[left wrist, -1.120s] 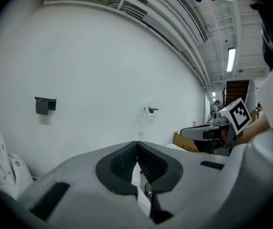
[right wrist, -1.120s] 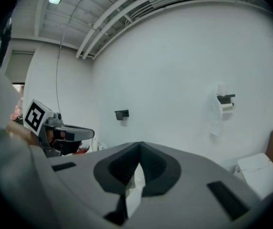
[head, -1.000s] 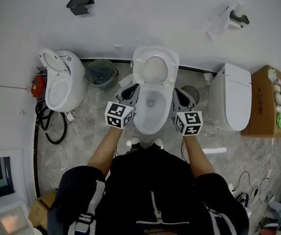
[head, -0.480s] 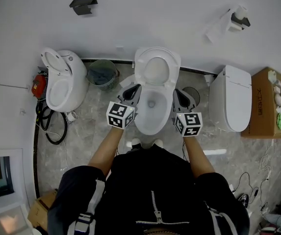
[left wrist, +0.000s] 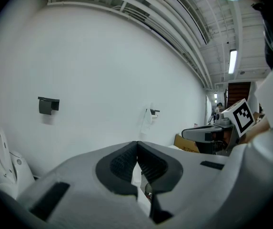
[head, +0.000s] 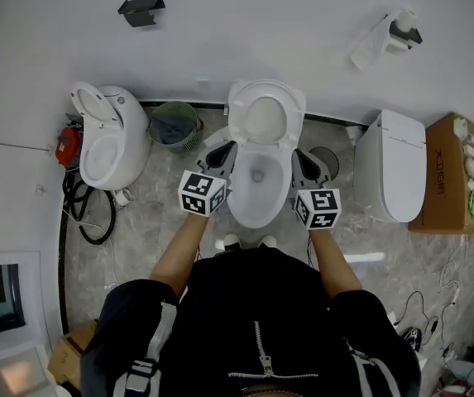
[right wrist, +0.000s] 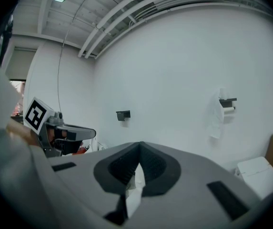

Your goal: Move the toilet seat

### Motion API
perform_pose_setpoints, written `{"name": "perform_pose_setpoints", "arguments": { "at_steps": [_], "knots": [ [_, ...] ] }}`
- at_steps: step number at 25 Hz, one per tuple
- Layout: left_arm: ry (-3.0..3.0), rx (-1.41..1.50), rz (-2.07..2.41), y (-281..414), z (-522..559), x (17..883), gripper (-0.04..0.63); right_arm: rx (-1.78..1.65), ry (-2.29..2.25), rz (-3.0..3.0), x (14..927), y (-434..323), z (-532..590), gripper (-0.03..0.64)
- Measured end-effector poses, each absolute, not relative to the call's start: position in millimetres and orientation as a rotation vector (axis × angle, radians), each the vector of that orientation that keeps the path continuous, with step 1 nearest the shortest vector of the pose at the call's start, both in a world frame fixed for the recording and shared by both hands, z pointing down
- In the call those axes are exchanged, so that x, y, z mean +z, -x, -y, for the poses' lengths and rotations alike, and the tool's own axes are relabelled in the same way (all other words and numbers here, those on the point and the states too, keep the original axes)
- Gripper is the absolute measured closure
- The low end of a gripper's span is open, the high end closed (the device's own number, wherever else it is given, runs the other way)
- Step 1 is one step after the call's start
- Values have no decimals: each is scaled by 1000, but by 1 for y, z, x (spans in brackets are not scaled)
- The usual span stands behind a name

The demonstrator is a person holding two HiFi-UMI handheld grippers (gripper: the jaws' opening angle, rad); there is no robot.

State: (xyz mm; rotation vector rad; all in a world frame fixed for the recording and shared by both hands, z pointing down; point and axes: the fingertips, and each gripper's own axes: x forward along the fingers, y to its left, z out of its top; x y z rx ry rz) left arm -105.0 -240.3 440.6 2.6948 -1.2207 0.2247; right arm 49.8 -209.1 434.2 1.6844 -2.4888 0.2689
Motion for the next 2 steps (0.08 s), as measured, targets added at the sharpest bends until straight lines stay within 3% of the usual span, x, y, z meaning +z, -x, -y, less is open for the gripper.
{"name": "perform_pose_setpoints", "arguments": {
  "at_steps": [2],
  "knots": [
    [-2693, 225, 1221, 104, 242, 440, 592, 268, -1688, 2489, 434, -51, 210, 617]
  ]
}}
